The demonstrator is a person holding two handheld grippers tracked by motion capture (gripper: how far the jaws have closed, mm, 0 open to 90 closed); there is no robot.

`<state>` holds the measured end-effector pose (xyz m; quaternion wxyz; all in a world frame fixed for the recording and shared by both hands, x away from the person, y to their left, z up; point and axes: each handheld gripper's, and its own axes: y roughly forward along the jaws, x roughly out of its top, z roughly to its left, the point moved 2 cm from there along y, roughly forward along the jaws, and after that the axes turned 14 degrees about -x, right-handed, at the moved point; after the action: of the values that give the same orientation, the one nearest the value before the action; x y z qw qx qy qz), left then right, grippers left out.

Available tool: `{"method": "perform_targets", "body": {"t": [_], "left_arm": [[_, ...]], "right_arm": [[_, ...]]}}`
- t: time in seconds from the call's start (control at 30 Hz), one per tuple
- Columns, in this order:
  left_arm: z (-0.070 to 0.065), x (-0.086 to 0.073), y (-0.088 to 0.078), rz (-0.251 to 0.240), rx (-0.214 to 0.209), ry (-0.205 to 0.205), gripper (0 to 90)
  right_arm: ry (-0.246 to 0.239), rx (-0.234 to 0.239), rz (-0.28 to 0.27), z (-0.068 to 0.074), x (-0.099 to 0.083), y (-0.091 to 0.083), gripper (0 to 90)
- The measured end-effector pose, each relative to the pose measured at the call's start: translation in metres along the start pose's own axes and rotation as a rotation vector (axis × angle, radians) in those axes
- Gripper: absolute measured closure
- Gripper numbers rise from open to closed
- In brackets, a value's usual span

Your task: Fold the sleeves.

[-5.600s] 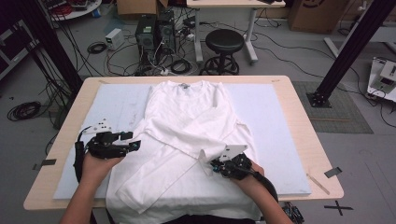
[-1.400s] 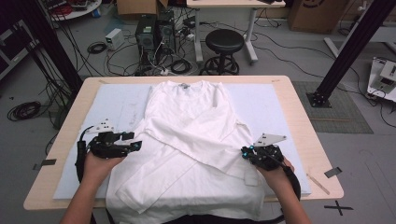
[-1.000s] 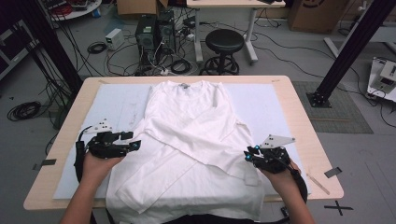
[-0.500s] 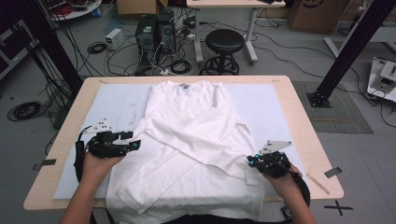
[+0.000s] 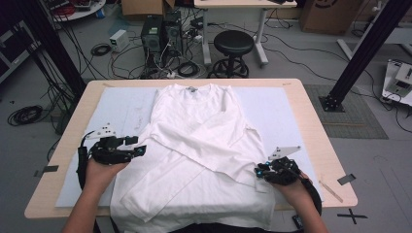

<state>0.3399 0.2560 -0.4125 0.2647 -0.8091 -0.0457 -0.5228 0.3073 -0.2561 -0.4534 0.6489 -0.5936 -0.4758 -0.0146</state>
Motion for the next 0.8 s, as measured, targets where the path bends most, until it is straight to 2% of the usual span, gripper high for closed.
{"method": "perform_targets", "body": {"t": [0.03, 0.07, 0.23, 0.27, 0.33, 0.43, 0.53, 0.6, 0.7, 0.73, 0.8], "left_arm": [[0.000, 0.000, 0.000, 0.003, -0.001, 0.000, 39.8], [-0.001, 0.001, 0.000, 0.002, -0.001, 0.002, 39.9], [-0.002, 0.002, 0.001, 0.008, -0.004, 0.012, 39.8], [-0.001, 0.001, 0.001, 0.008, -0.006, 0.011, 39.8], [-0.001, 0.001, 0.001, 0.008, -0.005, 0.012, 39.9], [-0.001, 0.002, 0.001, 0.006, -0.004, 0.012, 39.8], [-0.001, 0.002, 0.001, 0.009, -0.003, 0.015, 39.9], [-0.002, 0.001, 0.002, 0.010, -0.005, 0.011, 39.8], [-0.001, 0.001, 0.002, 0.012, -0.004, 0.014, 39.8], [-0.001, 0.001, 0.002, 0.010, -0.002, 0.008, 39.8], [0.000, 0.000, 0.002, 0.011, 0.000, 0.005, 39.8]], "right_arm": [[-0.011, -0.009, -0.014, 0.001, 0.000, 0.000, 85.1], [-0.014, -0.010, -0.013, 0.001, 0.000, 0.000, 88.1], [-0.043, -0.048, -0.033, 0.001, 0.007, -0.009, 89.5], [-0.049, -0.063, -0.071, -0.001, 0.013, -0.020, 89.4], [-0.052, -0.074, -0.090, -0.003, 0.016, -0.026, 89.4], [-0.060, -0.123, -0.115, -0.009, 0.022, -0.036, 89.4], [-0.061, -0.171, -0.096, -0.019, 0.018, -0.029, 89.3], [-0.072, -0.245, -0.057, -0.026, 0.010, -0.014, 86.4], [-0.061, -0.249, -0.046, -0.029, 0.005, -0.009, 85.8], [-0.051, -0.250, -0.054, -0.031, 0.003, -0.009, 85.5], [-0.033, -0.243, -0.103, -0.032, 0.006, -0.022, 83.3]]}}
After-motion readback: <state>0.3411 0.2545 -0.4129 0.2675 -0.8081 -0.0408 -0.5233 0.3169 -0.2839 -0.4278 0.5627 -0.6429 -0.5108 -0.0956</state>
